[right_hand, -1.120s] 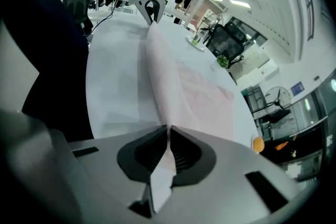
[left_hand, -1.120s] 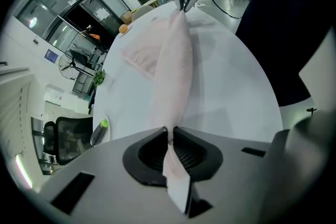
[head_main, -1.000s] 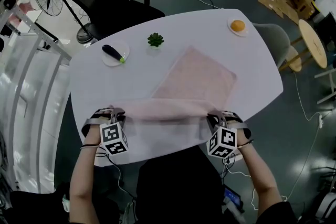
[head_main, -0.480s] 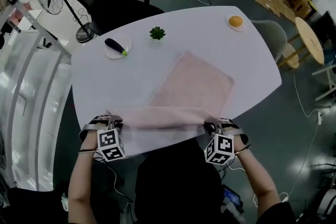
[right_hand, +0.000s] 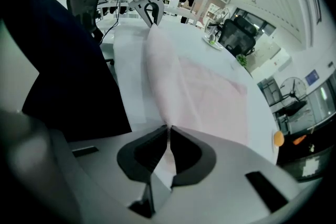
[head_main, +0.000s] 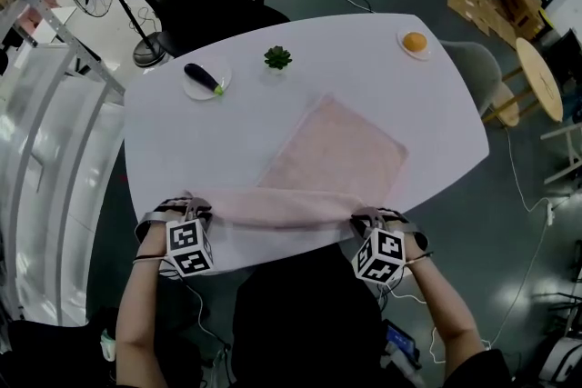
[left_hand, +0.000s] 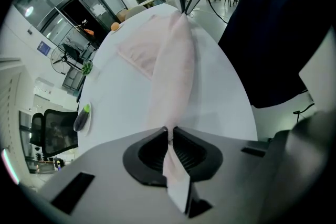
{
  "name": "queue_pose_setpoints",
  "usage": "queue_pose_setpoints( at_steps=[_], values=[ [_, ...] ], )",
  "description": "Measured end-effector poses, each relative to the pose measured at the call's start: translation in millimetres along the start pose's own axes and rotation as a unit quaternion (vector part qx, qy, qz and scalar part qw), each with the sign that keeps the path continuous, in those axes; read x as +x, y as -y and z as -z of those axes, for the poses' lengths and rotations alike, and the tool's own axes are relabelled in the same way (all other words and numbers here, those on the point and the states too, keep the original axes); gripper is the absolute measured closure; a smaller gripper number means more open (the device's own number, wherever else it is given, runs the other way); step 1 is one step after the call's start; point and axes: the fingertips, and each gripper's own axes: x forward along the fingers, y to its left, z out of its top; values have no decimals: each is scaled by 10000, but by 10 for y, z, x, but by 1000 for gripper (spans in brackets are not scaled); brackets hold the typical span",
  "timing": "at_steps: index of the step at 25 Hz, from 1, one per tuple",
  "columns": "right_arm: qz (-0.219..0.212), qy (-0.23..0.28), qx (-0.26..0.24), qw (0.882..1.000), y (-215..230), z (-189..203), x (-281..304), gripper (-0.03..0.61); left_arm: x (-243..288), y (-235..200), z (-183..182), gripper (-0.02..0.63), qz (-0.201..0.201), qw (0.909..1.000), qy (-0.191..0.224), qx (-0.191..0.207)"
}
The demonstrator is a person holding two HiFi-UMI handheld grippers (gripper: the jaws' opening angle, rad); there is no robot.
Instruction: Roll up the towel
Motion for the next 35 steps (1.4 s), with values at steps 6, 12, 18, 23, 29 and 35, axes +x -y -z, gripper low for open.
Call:
queue_pose_setpoints(
  at_steps=[6, 12, 18, 23, 29, 35],
  values=[
    [-93, 238, 300, 9992, 302, -103, -19, 546, -25, -305, -34, 569, -195, 9995, 48, -243],
    [-152, 396, 707, 9966, 645, -117, 34, 543, 54, -635, -66, 569, -414, 9982, -114, -414],
    [-168, 409, 807, 9958, 942, -128, 175, 541, 199, -890, -85, 569, -474, 9969, -290, -560],
    [-245, 345, 759, 9962, 1101, -110, 324, 538, 340, -1023, -82, 569, -449, 9961, -419, -628],
    [-388, 202, 665, 9968, 1206, -95, 524, 533, 515, -1120, -77, 568, -356, 9958, -642, -552],
    [-381, 94, 550, 9977, 1236, -48, 711, 532, 697, -1138, -86, 569, -249, 9951, -769, -565]
  ],
)
